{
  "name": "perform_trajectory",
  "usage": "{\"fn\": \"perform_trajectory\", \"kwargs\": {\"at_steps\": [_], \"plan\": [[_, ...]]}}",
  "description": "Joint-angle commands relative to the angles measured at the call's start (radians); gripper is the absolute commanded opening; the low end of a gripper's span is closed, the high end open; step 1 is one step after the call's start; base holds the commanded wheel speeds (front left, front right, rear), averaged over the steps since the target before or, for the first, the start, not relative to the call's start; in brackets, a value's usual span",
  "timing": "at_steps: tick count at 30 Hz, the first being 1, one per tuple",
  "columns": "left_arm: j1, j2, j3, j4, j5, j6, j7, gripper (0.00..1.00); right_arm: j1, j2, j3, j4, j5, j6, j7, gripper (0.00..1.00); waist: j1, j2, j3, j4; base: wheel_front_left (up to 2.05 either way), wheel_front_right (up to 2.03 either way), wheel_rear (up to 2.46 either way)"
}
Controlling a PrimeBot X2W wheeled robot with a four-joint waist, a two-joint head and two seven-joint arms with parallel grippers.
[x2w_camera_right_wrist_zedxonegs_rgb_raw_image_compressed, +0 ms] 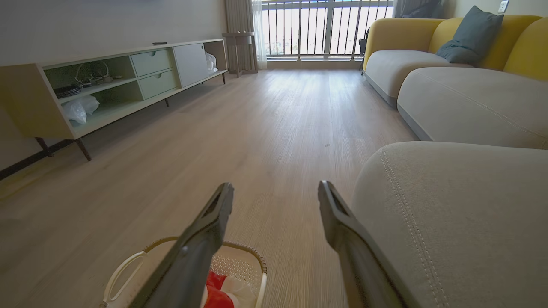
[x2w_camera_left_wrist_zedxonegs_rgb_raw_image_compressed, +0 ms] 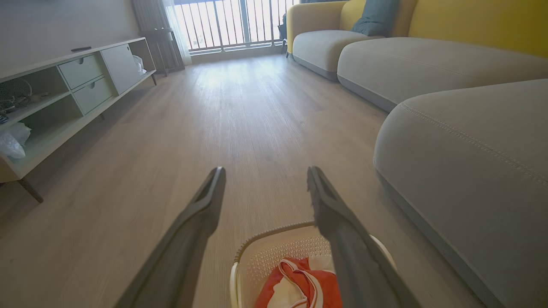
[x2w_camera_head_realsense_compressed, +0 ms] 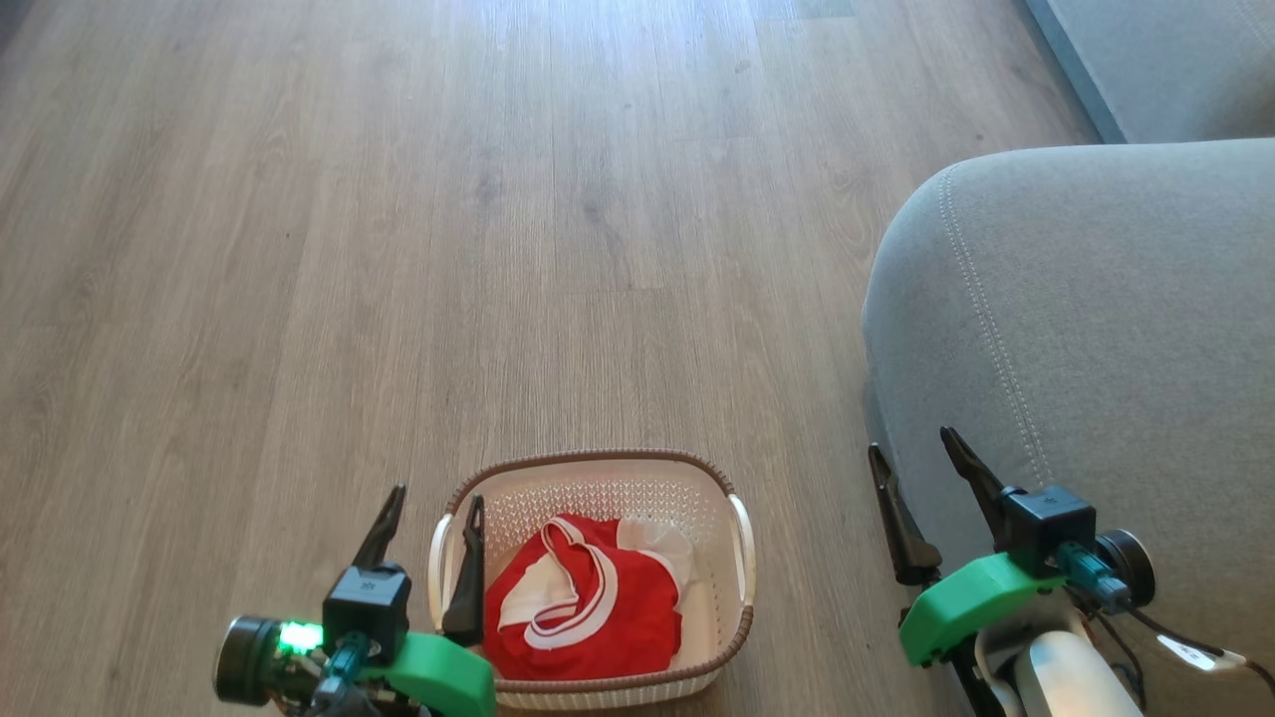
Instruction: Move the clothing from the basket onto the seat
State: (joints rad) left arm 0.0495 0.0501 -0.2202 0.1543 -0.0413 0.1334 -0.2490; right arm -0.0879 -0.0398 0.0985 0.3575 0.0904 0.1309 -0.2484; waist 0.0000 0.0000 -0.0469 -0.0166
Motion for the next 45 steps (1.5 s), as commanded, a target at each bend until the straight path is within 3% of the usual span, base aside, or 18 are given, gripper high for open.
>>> {"fn": "perform_trajectory", "kwargs": {"at_steps": [1,29,36,45], "plan": [[-0.028,0.002,0.032,-0.013,0.003,-0.009,-0.013,1.0,-0.036,-0.01,0.026,-0.021,0.001,0.0,-0.013,1.0,0.0,0.0,-0.001,0.0,0.0,0.0,0.0],[-0.035,0.0,0.036,0.029,-0.019,-0.009,-0.013,1.0,-0.056,-0.01,0.014,-0.005,-0.013,0.0,-0.013,1.0,0.0,0.0,0.02,-0.006,0.0,0.0,0.0],[-0.056,0.0,0.04,0.088,-0.048,-0.057,-0.013,1.0,-0.067,-0.01,0.004,-0.003,-0.032,0.0,-0.013,1.0,0.0,0.0,0.087,-0.036,0.0,0.0,0.0],[-0.172,0.002,0.067,0.184,-0.03,-0.164,-0.013,1.0,-0.128,-0.01,-0.027,-0.054,-0.053,0.0,-0.013,1.0,0.0,0.0,0.343,-0.075,0.0,0.0,0.0]]}}
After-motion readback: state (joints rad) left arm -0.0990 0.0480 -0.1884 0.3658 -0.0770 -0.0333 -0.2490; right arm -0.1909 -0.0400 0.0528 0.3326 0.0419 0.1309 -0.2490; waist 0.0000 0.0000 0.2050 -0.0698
